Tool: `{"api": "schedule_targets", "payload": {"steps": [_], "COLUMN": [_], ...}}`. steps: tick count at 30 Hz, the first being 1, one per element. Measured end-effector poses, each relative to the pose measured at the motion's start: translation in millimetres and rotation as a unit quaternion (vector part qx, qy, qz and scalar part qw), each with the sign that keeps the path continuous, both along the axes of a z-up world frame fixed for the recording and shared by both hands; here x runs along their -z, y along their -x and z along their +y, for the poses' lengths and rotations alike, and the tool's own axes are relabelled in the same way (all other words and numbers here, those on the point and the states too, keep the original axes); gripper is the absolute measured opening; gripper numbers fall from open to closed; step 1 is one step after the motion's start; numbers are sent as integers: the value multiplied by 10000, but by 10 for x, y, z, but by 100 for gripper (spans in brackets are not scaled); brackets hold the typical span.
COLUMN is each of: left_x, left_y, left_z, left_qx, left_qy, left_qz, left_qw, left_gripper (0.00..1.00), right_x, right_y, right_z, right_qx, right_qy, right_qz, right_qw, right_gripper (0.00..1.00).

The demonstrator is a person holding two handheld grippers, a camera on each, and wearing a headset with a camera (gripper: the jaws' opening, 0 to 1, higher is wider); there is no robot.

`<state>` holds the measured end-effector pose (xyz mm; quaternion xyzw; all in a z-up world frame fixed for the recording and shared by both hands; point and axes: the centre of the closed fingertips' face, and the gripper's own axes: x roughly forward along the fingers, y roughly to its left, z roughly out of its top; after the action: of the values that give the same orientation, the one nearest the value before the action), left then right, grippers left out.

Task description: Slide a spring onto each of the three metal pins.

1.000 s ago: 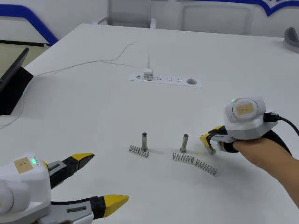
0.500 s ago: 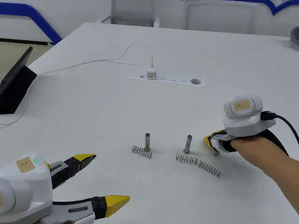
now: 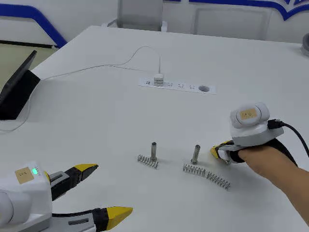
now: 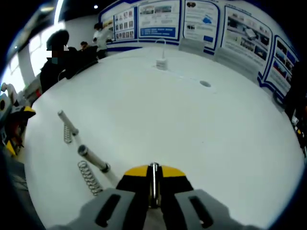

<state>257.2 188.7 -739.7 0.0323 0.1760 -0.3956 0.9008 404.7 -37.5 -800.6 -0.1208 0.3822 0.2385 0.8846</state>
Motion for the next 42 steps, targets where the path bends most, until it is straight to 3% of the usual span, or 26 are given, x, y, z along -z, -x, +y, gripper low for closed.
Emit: {"api": "schedule_targets", "payload": {"steps": [4,6,13,27,42], "left_x": [-2,-5,-10,-83,-137], "left_y": [-6,-9,-25,3,17], "left_z": [-5,-6,-29,-82,-97], "left_qx": [-3,2,23,75,105], "left_qy": [0,-6,-10,-15,-37], "left_qz": [-10,-19,-42,-134,-191], "left_qw": [10000,10000,10000,9999,9998], "left_gripper": [76,76,75,75,75], "right_x": [-8,-52,-223,-349,-419], "right_y": [37,60,118,350,381], "right_z": [0,3,-36,-112,-113], "right_qx": [65,51,206,345,281], "right_qy": [-84,-82,-475,-636,-703], "right_qz": [12,-109,-308,-641,-959], "right_qw": [9999,9999,9982,9953,9925], "right_gripper": [9,9,9,9,9]}}
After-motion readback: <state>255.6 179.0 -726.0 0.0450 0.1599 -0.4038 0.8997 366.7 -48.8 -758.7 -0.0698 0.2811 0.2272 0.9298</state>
